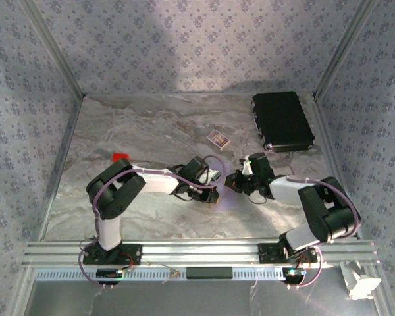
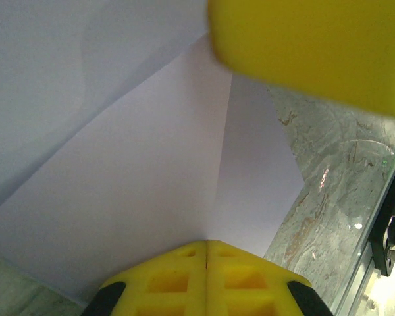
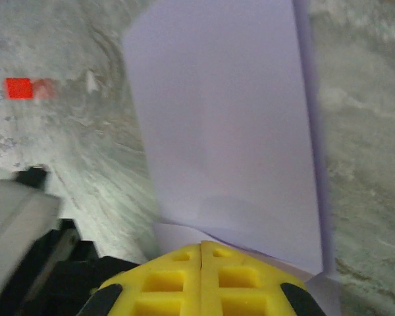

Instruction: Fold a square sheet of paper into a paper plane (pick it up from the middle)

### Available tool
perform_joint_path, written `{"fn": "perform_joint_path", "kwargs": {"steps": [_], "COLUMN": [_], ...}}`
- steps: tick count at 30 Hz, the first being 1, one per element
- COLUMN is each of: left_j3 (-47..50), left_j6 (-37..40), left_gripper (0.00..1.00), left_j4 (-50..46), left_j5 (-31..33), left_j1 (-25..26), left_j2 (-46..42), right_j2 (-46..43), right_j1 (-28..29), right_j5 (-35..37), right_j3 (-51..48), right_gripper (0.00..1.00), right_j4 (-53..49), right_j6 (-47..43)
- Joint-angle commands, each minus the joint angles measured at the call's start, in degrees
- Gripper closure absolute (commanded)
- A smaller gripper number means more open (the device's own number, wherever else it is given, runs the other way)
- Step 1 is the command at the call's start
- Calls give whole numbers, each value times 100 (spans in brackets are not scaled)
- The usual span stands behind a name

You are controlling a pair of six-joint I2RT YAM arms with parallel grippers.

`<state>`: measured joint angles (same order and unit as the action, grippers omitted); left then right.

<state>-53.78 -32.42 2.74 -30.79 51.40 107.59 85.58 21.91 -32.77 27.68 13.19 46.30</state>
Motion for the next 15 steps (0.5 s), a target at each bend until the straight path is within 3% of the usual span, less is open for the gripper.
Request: {"fn": "perform_joint_path", "kwargs": {"steps": [1,15], "left_j3": [155,-495], "left_j6": [91,-223], "left_gripper": [100,99], "left_j4": [-810,-828], "left_j5": [416,429], "left_j1": [10,5], "left_j2": [61,-385], "right_j2": [328,486], "right_j1": [-31,-74], "right_j5": [124,412], "right_j3": [-131,-351], "right_gripper": [99,100], "right_j4": [37,-28], "right_j6": [67,89]}}
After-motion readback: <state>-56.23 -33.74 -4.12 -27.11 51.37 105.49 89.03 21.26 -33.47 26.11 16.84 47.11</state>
